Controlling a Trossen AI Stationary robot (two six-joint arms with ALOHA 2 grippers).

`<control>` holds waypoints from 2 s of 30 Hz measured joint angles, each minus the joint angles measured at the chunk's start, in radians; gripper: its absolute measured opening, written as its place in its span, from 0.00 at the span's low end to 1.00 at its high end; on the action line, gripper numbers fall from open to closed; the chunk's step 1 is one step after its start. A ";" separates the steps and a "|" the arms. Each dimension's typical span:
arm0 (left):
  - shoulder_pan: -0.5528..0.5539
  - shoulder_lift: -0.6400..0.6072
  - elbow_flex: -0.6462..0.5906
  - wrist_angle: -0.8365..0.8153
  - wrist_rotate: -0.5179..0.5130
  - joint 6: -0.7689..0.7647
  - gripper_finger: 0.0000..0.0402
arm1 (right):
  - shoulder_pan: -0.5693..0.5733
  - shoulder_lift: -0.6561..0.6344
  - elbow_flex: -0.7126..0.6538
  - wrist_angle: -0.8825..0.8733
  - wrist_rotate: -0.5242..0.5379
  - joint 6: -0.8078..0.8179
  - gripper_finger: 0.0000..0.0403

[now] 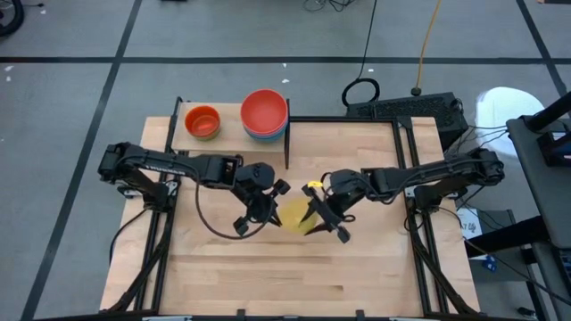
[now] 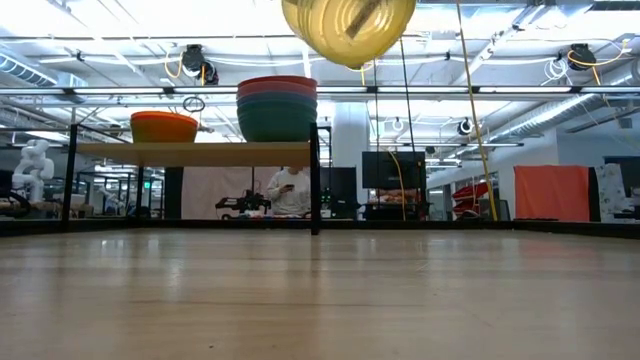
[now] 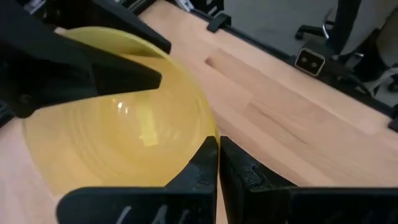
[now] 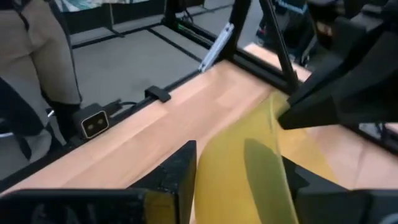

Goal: Place and stack bowls onto a shelf
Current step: Stack the yellow bowl on top of the orange bowl on the shelf

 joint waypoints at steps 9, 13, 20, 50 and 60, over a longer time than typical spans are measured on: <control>-0.001 -0.003 0.003 -0.004 0.009 -0.068 0.00 | -0.017 -0.039 -0.003 0.041 -0.007 -0.024 0.31; -0.002 -0.003 0.002 0.004 0.010 -0.064 0.00 | -0.018 -0.045 -0.003 0.044 -0.005 -0.021 0.31; -0.003 -0.002 0.000 0.037 0.040 -0.060 0.00 | -0.018 -0.045 -0.003 0.076 -0.002 -0.015 0.36; -0.004 0.002 -0.002 0.017 0.105 -0.155 0.00 | -0.012 -0.042 0.000 0.150 0.028 -0.024 0.51; -0.023 -0.002 -0.007 -0.089 0.130 -0.207 0.00 | -0.014 -0.046 0.007 0.185 0.043 -0.022 0.51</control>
